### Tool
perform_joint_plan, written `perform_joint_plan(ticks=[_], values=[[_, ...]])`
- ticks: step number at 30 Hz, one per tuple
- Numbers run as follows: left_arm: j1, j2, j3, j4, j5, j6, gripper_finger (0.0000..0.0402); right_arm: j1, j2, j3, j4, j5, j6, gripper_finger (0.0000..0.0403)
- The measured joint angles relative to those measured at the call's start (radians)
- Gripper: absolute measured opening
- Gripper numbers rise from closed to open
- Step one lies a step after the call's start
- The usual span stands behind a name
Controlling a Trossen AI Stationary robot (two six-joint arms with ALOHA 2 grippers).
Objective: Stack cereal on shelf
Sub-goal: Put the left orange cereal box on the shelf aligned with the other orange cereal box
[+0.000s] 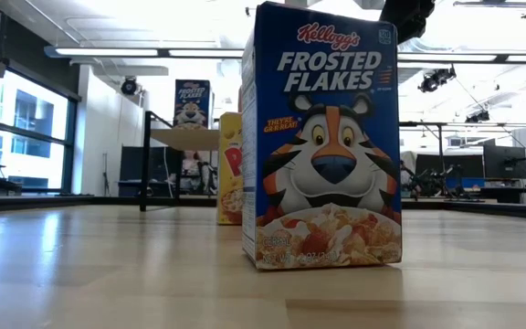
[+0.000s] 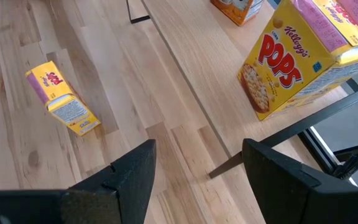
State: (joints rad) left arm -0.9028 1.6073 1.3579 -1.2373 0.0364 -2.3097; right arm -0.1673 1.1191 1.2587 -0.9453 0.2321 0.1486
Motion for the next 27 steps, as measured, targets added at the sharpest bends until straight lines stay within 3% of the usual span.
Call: perform_joint_plan(ticks=[27], values=[[0.006, 0.081, 0.000, 0.003, 0.007, -0.002, 0.0207, 0.000, 0.000, 0.000, 0.000, 0.000, 0.000, 0.0232]])
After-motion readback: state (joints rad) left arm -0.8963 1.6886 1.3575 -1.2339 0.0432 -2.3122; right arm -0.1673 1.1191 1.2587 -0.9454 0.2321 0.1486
